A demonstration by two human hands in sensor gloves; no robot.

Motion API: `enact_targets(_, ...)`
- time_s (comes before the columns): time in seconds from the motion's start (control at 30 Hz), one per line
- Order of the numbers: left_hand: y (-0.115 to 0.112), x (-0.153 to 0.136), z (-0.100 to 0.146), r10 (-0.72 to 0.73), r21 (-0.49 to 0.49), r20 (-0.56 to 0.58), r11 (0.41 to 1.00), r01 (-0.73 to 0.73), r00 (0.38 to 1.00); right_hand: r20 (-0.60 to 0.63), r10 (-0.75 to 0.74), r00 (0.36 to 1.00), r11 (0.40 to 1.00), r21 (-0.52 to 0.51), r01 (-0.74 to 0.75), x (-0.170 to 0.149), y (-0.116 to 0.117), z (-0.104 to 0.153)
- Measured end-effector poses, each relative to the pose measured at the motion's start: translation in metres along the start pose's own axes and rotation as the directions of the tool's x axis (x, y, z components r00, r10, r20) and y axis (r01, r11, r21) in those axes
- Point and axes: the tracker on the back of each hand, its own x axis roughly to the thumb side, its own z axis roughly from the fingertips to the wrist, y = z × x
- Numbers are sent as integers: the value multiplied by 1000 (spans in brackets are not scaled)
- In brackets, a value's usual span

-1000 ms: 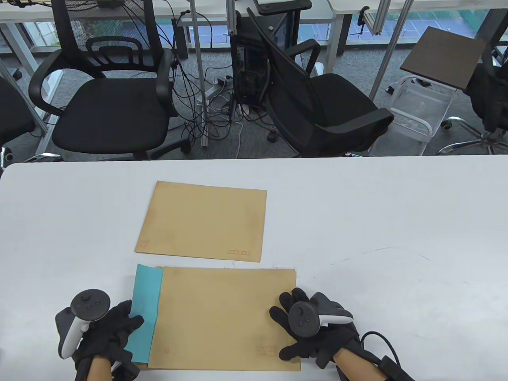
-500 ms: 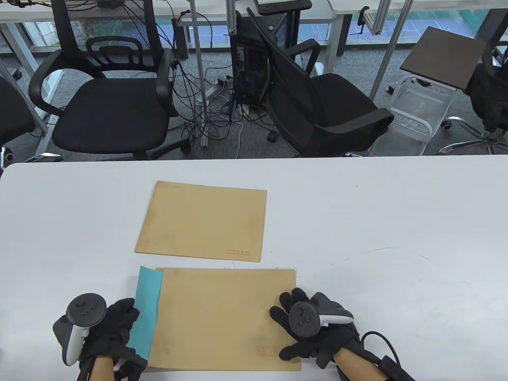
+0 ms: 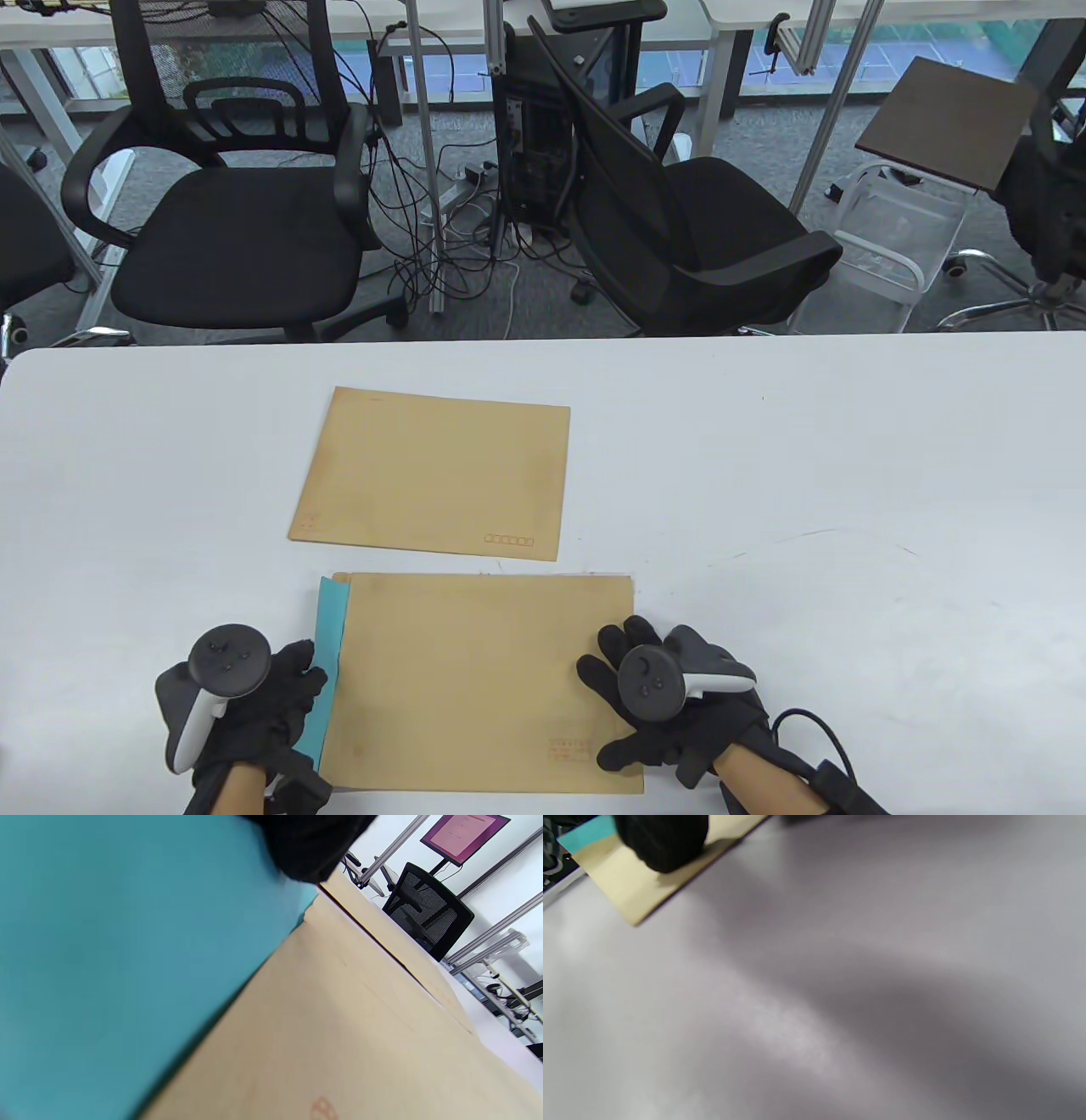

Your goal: Stuff flat paper into A4 envelope

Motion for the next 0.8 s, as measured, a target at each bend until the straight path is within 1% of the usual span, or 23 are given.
enact_targets(0.1, 3, 9, 4, -189, 44, -27, 981, 190, 982, 0, 1, 1000, 1000, 0, -1, 0, 0, 0)
enact_targets(0.2, 1, 15, 6, -295, 3, -26, 955, 295, 955, -1, 1, 1000, 1000, 0, -1, 0, 0, 0)
enact_targets(0.33, -9, 22, 5, -432, -67, -21, 901, 429, 902, -1, 2, 1000, 1000, 0, -2, 0, 0, 0)
enact_targets(0.43, -14, 25, 4, -463, -109, 25, 880, 462, 886, -1, 2, 1000, 1000, 0, -2, 0, 0, 0)
enact_targets(0.57, -19, 27, 3, -464, -114, 56, 876, 468, 884, 0, 1, 1000, 1000, 1, -1, 0, 0, 0)
enact_targets(0.67, -25, 30, 3, -493, -124, 83, 857, 500, 866, 2, 7, 1000, 1000, 0, -7, 0, 0, 0)
enact_targets(0.73, -28, 32, 3, -519, -142, 103, 837, 529, 849, 19, -17, 1000, 1000, 4, 17, -2, 1, 0)
enact_targets(0.8, -30, 34, 3, -508, -149, 136, 838, 524, 851, 25, -42, 999, 999, 2, 42, -3, 1, 1)
